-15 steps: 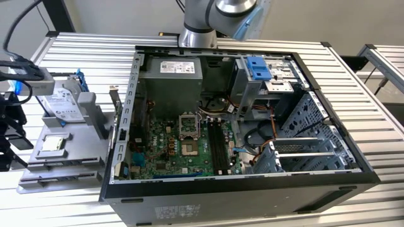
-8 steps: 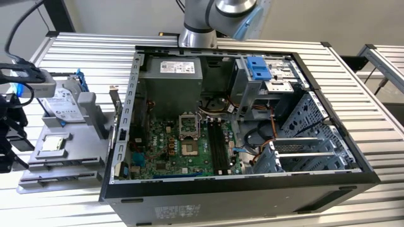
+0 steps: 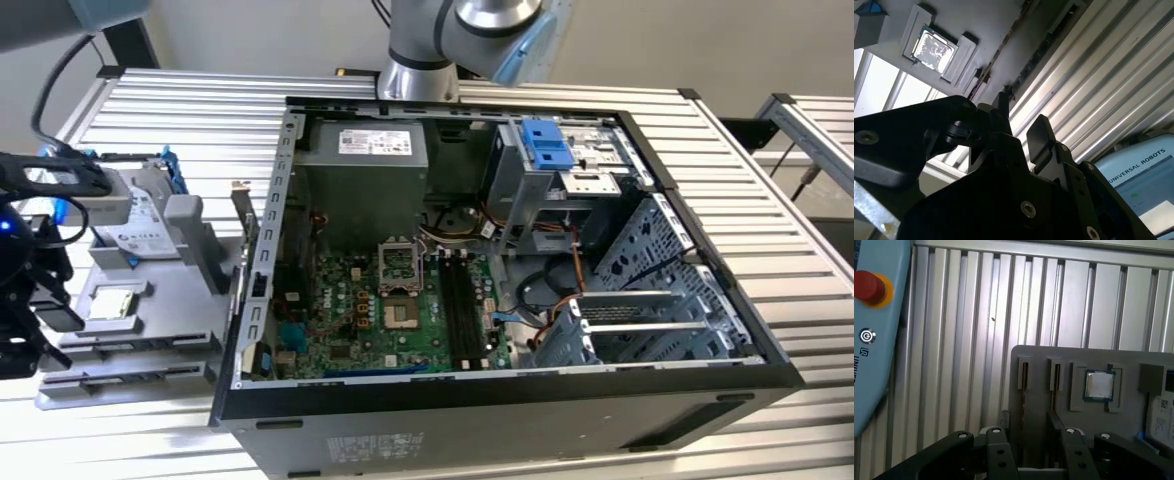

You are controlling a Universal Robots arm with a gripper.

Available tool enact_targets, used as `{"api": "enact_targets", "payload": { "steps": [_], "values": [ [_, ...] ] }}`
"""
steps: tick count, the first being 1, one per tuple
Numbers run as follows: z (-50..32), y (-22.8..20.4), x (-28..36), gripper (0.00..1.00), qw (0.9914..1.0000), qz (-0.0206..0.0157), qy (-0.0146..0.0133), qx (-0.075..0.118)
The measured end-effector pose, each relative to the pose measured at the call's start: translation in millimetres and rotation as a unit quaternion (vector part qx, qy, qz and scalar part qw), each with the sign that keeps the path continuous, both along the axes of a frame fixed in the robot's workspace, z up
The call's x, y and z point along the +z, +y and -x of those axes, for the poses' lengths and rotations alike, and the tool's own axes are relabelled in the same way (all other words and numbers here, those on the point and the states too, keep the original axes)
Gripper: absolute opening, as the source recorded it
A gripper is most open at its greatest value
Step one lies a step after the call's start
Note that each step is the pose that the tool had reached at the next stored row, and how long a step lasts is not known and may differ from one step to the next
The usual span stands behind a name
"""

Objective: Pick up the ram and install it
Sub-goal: 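Pick up the ram and move it above insertion slot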

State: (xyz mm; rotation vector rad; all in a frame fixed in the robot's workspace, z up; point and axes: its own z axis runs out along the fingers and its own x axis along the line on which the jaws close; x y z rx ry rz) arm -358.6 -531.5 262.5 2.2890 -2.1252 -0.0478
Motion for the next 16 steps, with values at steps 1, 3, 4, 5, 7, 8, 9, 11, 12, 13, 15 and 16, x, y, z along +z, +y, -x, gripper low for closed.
{"api": "enact_targets", "payload": {
  "steps": [1, 3, 4, 5, 7, 8, 9, 11, 12, 13, 15, 16],
  "values": [
    [-1.0, 0.0, -1.7, 1.00, 1.00000, 0.0001, 0.0000, 0.000],
    [-2.1, 0.0, -5.3, 1.00, 1.00000, 0.0005, 0.0000, 0.000],
    [-2.2, 0.0, -6.9, 1.00, 1.00000, 0.0010, 0.0000, -0.001],
    [-2.3, 0.0, -8.4, 1.00, 1.00000, 0.0018, 0.0000, -0.001],
    [-2.4, 0.0, -11.0, 1.00, 0.99999, 0.0038, 0.0000, -0.003],
    [-2.5, 0.0, -12.5, 1.00, 0.99998, 0.0047, 0.0000, -0.003],
    [-2.5, 0.0, -14.3, 1.00, 0.99998, 0.0053, 0.0000, -0.004],
    [-2.4, 0.0, -17.9, 1.00, 0.99997, 0.0063, 0.0000, -0.004],
    [-2.5, 0.0, -19.7, 1.00, 0.99997, 0.0067, 0.0000, -0.005],
    [-2.4, 0.0, -21.4, 1.00, 0.99996, 0.0073, 0.0000, -0.005],
    [-2.4, 0.0, -24.5, 1.00, 0.99994, 0.0085, 0.0000, -0.007],
    [-2.4, 0.0, -26.1, 1.00, 0.99993, 0.0091, 0.0000, -0.008]
  ]
}}
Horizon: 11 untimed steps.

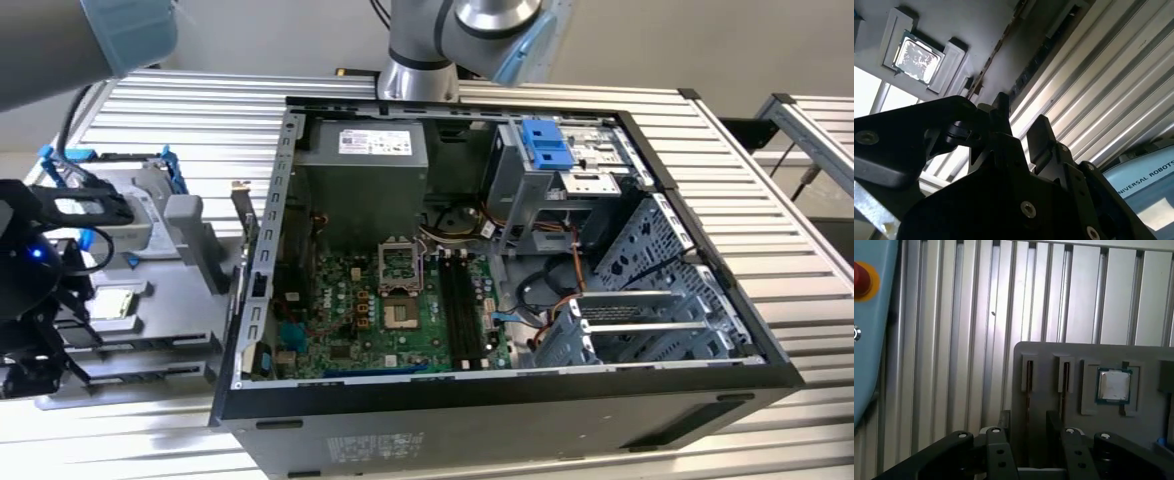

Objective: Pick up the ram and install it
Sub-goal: 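Pick up the ram and move it above insertion slot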

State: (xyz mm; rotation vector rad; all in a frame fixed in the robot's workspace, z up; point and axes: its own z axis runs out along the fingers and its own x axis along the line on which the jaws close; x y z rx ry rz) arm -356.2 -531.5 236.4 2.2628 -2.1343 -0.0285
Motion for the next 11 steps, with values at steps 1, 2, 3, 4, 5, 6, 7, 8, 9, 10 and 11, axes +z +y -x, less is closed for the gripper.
{"api": "enact_targets", "payload": {
  "steps": [1, 2, 3, 4, 5, 6, 7, 8, 9, 10, 11],
  "values": [
    [0.0, 0.0, -1.5, 1.00, 1.00000, 0.0007, 0.0000, -0.001],
    [-0.1, 0.0, -3.1, 1.00, 1.00000, 0.0014, 0.0000, -0.001],
    [-0.1, 0.0, -4.4, 1.00, 1.00000, 0.0020, 0.0000, -0.002],
    [-0.2, 0.0, -6.0, 1.00, 0.99999, 0.0026, 0.0000, -0.002],
    [-0.4, 0.0, -7.5, 1.00, 0.99999, 0.0030, 0.0000, -0.002],
    [-0.6, 0.1, -9.0, 1.00, 0.99999, 0.0033, 0.0000, -0.003],
    [-1.1, 0.0, -10.6, 1.00, 0.99999, 0.0036, 0.0000, -0.003],
    [-1.7, 0.0, -12.3, 1.00, 0.99999, 0.0038, 0.0000, -0.003],
    [-2.5, 0.0, -14.0, 1.00, 0.99999, 0.0040, 0.0000, -0.003],
    [-3.3, 0.0, -15.7, 1.00, 0.99999, 0.0041, 0.0000, -0.003],
    [-3.9, 0.0, -17.5, 1.00, 0.99999, 0.0042, 0.0000, -0.003]
  ]
}}
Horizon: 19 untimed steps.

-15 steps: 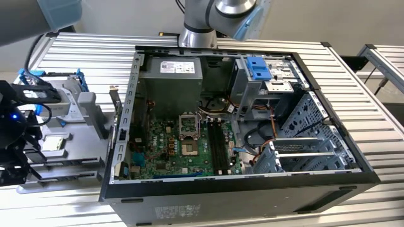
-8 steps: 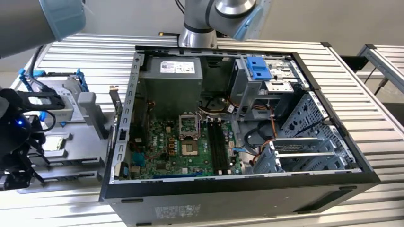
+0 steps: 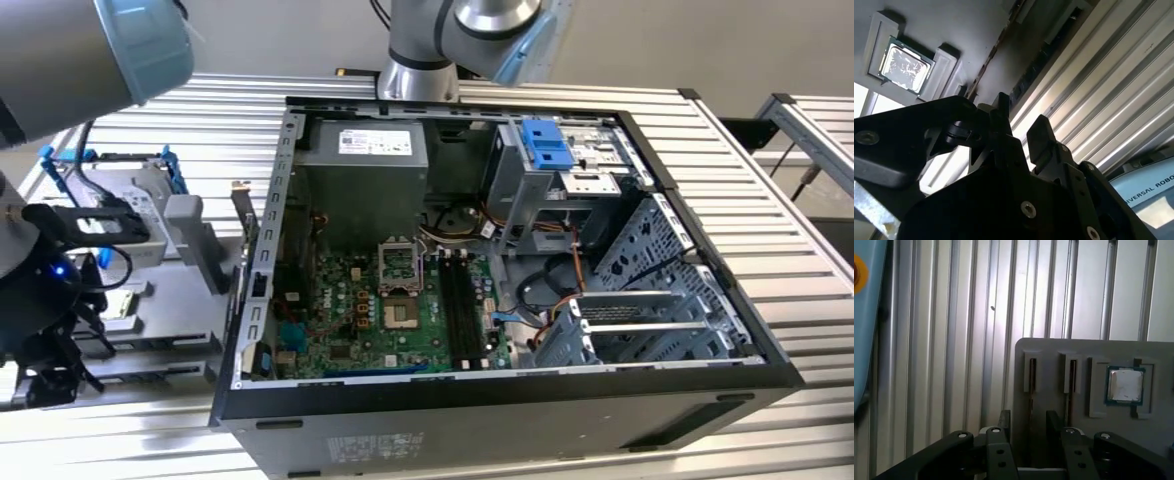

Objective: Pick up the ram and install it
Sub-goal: 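Pick up the ram and move it above insertion slot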

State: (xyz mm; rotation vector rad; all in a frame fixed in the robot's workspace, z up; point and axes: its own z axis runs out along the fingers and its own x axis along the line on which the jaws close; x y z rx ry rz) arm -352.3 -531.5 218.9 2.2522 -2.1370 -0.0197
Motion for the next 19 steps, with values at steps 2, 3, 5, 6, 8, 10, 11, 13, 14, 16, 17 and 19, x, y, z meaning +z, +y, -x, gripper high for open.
{"api": "enact_targets", "payload": {
  "steps": [2, 3, 5, 6, 8, 10, 11, 13, 14, 16, 17, 19],
  "values": [
    [-0.9, 0.0, -3.5, 1.00, 1.00000, 0.0004, 0.0000, 0.000],
    [-1.4, 0.0, -4.9, 1.00, 1.00000, 0.0007, 0.0000, -0.001],
    [-2.6, 0.2, -7.8, 1.00, 1.00000, 0.0017, 0.0000, -0.001],
    [-3.0, 0.5, -9.0, 1.00, 1.00000, 0.0022, 0.0000, -0.002],
    [-3.2, 1.9, -11.0, 1.00, 0.99999, 0.0037, 0.0001, -0.002],
    [-3.3, 4.3, -13.1, 1.00, 0.99998, 0.0055, 0.0000, -0.002],
    [-3.2, 5.6, -14.2, 1.00, 0.99997, 0.0067, 0.0000, -0.002],
    [-3.2, 8.8, -16.7, 1.00, 0.99995, 0.0091, 0.0000, -0.003],
    [-3.2, 10.7, -17.9, 1.00, 0.99994, 0.0102, 0.0000, -0.003],
    [-3.2, 14.3, -20.6, 1.00, 0.99992, 0.0125, 0.0000, -0.003],
    [-3.2, 14.9, -21.6, 1.00, 0.99990, 0.0135, -0.0001, -0.003],
    [-2.0, 14.9, -22.3, 1.00, 0.99989, 0.0144, 0.0001, -0.003]
  ]
}}
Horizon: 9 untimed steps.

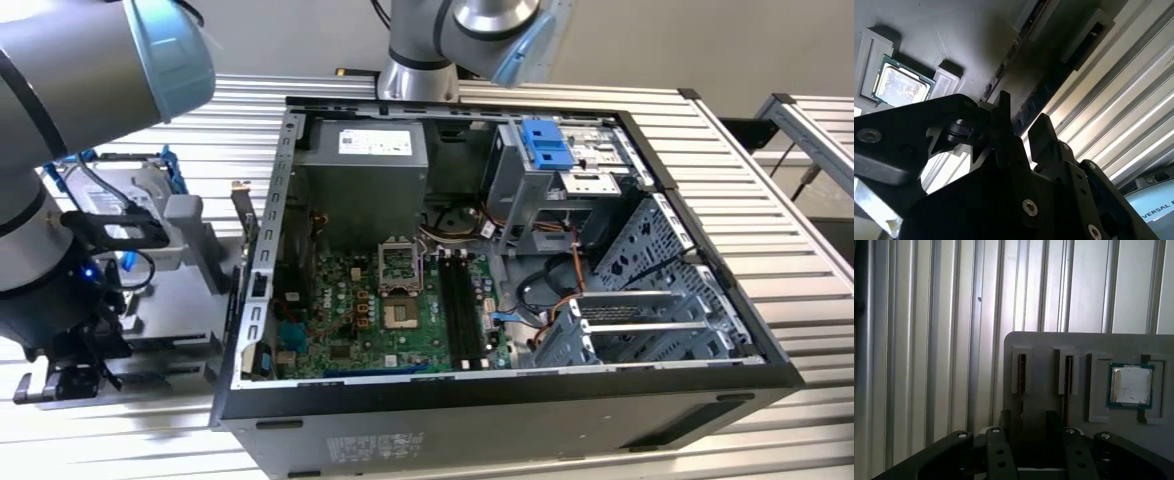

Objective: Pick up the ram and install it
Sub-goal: 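Pick up the ram and move it above insertion slot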

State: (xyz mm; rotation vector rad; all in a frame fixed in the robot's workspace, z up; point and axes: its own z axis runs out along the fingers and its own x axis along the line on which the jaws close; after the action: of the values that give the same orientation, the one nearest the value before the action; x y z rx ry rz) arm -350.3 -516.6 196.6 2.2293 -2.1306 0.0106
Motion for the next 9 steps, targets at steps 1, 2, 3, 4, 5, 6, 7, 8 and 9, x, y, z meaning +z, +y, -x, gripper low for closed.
{"api": "enact_targets", "payload": {
  "steps": [1, 2, 3, 4, 5, 6, 7, 8, 9],
  "values": [
    [1.1, -0.1, -0.1, 1.00, 1.00000, 0.0000, 0.0000, 0.000],
    [2.0, -0.5, -0.2, 1.00, 1.00000, 0.0000, -0.0001, 0.000],
    [2.8, -1.0, -0.2, 1.00, 1.00000, 0.0000, -0.0001, 0.000],
    [3.3, -1.4, -0.3, 1.00, 1.00000, 0.0000, -0.0001, 0.000],
    [3.6, -1.8, -0.4, 1.00, 1.00000, 0.0000, -0.0001, 0.000],
    [3.6, -2.3, -0.6, 1.00, 1.00000, 0.0000, -0.0001, 0.000],
    [3.6, -3.1, -0.9, 1.00, 1.00000, 0.0000, -0.0001, 0.000],
    [3.7, -3.9, -1.1, 1.00, 1.00000, 0.0000, -0.0001, 0.000],
    [3.7, -4.5, -1.3, 1.00, 1.00000, 0.0000, -0.0002, 0.000]
  ]
}}
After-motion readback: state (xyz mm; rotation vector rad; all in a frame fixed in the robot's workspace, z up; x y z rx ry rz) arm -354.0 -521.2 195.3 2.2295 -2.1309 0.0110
